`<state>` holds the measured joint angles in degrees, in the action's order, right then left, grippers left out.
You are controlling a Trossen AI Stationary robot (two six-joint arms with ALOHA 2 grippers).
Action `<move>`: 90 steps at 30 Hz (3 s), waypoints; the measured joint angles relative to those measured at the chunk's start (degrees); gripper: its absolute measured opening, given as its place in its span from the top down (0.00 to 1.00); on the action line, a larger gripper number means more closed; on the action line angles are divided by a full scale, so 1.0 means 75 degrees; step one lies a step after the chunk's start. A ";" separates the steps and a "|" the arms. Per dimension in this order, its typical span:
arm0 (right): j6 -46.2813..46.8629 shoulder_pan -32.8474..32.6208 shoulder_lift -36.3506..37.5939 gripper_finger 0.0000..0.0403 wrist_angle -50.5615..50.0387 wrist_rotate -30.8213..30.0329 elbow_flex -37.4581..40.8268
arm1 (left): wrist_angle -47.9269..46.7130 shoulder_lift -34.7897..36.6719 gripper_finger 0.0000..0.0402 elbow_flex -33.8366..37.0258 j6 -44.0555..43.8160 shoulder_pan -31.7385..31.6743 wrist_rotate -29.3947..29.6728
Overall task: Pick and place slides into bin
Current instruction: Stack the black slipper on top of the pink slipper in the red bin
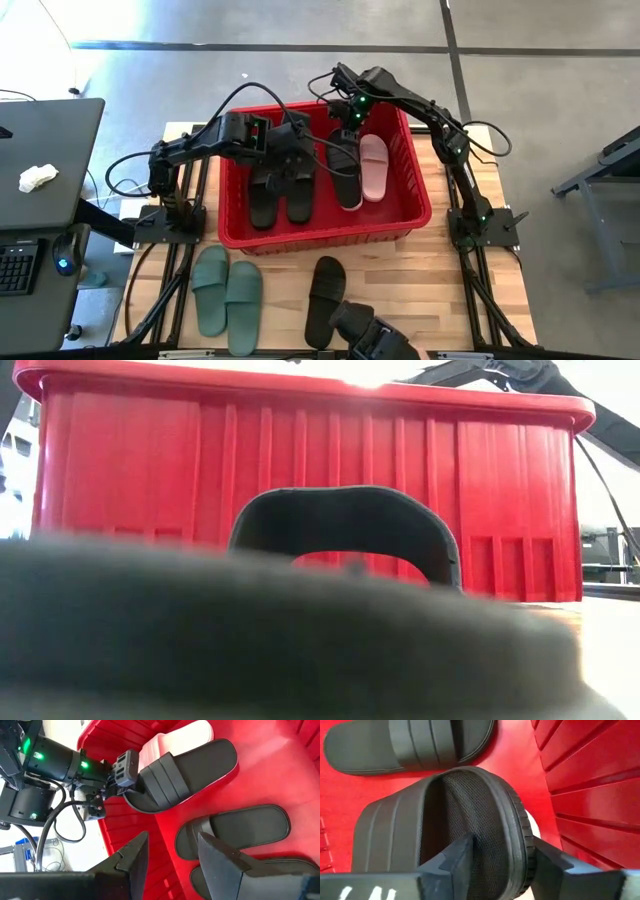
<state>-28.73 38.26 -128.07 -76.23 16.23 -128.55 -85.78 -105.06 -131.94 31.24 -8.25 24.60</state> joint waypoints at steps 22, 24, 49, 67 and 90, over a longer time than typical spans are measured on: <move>0.0246 -0.0006 -0.0032 0.33 0.0220 -0.1291 0.0000 | -0.0004 -0.0006 0.62 0.0000 -0.0031 0.0000 -0.0020; 0.0324 0.0006 -0.0032 0.34 0.0226 -0.1283 0.0000 | -0.0003 -0.0006 0.62 0.0000 -0.0031 0.0000 -0.0023; 0.1040 -0.0007 0.1163 0.36 -0.0200 -0.0425 -0.0818 | -0.0083 -0.0006 0.62 0.0002 0.0064 0.0000 -0.0288; 0.2464 -0.0711 0.2681 0.36 -0.1843 0.0985 -0.0793 | -0.0250 -0.0006 0.62 0.0003 0.0262 0.0072 -0.2091; 0.5487 -0.6302 0.8405 0.36 0.1723 0.0012 0.5642 | 0.1457 -0.0325 0.62 0.0017 -0.3199 0.3380 -0.0573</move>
<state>12.43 -9.00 -65.03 -63.31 16.32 -86.24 -74.85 -107.50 -131.81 7.25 17.10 20.30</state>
